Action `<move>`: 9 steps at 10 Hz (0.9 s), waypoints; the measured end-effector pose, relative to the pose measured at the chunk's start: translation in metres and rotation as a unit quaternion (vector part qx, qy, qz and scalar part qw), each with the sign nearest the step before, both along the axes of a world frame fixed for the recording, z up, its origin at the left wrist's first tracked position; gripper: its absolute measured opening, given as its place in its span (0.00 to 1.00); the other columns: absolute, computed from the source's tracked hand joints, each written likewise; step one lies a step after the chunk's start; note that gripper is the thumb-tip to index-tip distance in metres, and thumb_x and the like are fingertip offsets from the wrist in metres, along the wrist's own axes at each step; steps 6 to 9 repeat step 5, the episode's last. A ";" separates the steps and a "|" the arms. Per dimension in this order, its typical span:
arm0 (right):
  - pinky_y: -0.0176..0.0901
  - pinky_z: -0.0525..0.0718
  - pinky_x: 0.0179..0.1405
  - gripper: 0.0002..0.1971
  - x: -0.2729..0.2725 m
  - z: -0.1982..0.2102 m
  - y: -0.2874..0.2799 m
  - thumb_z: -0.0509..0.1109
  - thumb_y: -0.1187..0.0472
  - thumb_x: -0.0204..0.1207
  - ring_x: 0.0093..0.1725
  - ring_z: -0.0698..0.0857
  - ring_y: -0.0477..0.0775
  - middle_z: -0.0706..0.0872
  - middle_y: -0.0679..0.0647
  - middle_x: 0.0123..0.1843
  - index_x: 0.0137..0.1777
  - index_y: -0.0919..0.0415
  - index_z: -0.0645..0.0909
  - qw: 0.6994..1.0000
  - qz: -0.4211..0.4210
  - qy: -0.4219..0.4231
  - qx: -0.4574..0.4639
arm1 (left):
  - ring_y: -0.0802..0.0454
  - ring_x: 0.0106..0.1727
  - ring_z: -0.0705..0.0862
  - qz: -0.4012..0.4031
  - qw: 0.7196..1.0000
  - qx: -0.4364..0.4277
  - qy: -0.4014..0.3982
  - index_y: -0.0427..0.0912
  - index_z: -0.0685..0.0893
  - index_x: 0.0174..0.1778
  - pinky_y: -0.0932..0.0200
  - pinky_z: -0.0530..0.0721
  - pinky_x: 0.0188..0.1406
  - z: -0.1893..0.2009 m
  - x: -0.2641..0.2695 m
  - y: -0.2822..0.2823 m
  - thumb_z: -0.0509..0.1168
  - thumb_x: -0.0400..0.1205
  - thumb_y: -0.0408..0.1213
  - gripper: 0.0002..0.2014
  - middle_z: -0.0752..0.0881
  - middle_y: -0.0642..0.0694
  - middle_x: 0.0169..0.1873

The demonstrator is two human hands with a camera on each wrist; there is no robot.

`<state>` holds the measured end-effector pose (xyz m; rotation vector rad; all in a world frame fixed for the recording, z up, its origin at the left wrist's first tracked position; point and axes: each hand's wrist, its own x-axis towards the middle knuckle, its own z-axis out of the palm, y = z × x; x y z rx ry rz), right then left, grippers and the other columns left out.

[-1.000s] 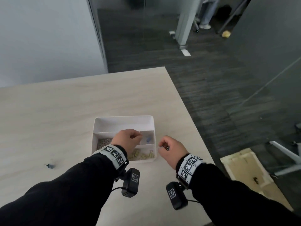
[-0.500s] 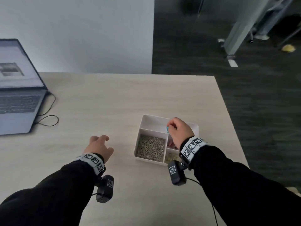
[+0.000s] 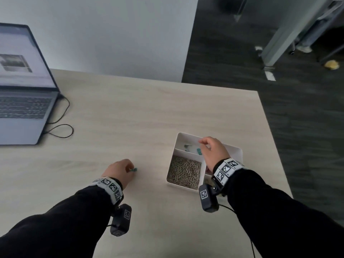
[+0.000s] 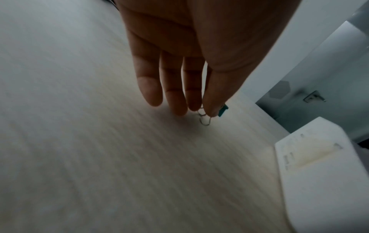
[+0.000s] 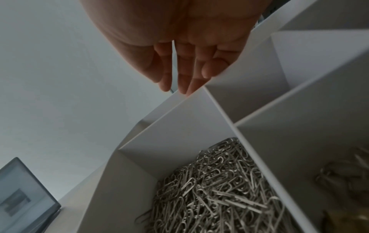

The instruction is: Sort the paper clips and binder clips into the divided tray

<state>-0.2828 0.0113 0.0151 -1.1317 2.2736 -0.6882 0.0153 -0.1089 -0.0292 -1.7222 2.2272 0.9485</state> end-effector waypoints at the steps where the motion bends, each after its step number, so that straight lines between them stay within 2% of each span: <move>1: 0.46 0.86 0.48 0.10 0.003 0.003 0.007 0.63 0.57 0.81 0.40 0.82 0.43 0.80 0.45 0.60 0.59 0.49 0.81 1.000 -0.016 -0.011 -0.016 | 0.51 0.43 0.87 0.005 0.996 -0.004 0.088 0.56 0.84 0.40 0.58 0.82 0.43 0.011 -0.021 -0.002 0.69 0.78 0.42 0.03 0.89 0.54 0.41; 2: 0.43 0.85 0.42 0.10 0.007 0.006 0.014 0.64 0.56 0.81 0.36 0.81 0.42 0.79 0.44 0.58 0.60 0.50 0.81 0.999 -0.029 -0.022 -0.032 | 0.55 0.36 0.87 0.025 0.979 -0.003 0.200 0.54 0.85 0.38 0.58 0.83 0.38 0.035 -0.058 -0.002 0.70 0.77 0.44 0.03 0.88 0.57 0.34; 3: 0.48 0.88 0.44 0.08 0.008 0.010 0.022 0.66 0.56 0.80 0.36 0.83 0.43 0.80 0.41 0.55 0.57 0.50 0.82 0.997 -0.047 -0.037 -0.046 | 0.56 0.37 0.89 0.003 0.966 0.006 0.257 0.52 0.85 0.39 0.53 0.88 0.36 0.056 -0.099 0.004 0.70 0.77 0.45 0.04 0.89 0.55 0.34; 4: 0.50 0.89 0.44 0.07 0.009 0.013 0.035 0.66 0.55 0.80 0.38 0.85 0.47 0.80 0.39 0.53 0.55 0.49 0.83 0.995 -0.062 -0.056 -0.051 | 0.55 0.40 0.89 -0.009 0.961 0.023 0.275 0.53 0.84 0.39 0.49 0.90 0.40 0.065 -0.129 0.010 0.70 0.77 0.44 0.02 0.90 0.55 0.37; 5: 0.48 0.88 0.47 0.07 0.002 0.016 0.049 0.65 0.56 0.80 0.42 0.86 0.46 0.81 0.42 0.54 0.54 0.48 0.83 0.992 -0.091 -0.065 -0.062 | 0.55 0.45 0.88 0.000 0.960 0.019 0.279 0.54 0.86 0.49 0.51 0.89 0.46 0.068 -0.145 0.018 0.69 0.79 0.45 0.05 0.89 0.58 0.47; 9: 0.48 0.88 0.47 0.07 0.002 0.016 0.049 0.65 0.56 0.80 0.42 0.86 0.46 0.81 0.42 0.54 0.54 0.48 0.83 0.992 -0.091 -0.065 -0.062 | 0.55 0.45 0.88 0.000 0.960 0.019 0.279 0.54 0.86 0.49 0.51 0.89 0.46 0.068 -0.145 0.018 0.69 0.79 0.45 0.05 0.89 0.58 0.47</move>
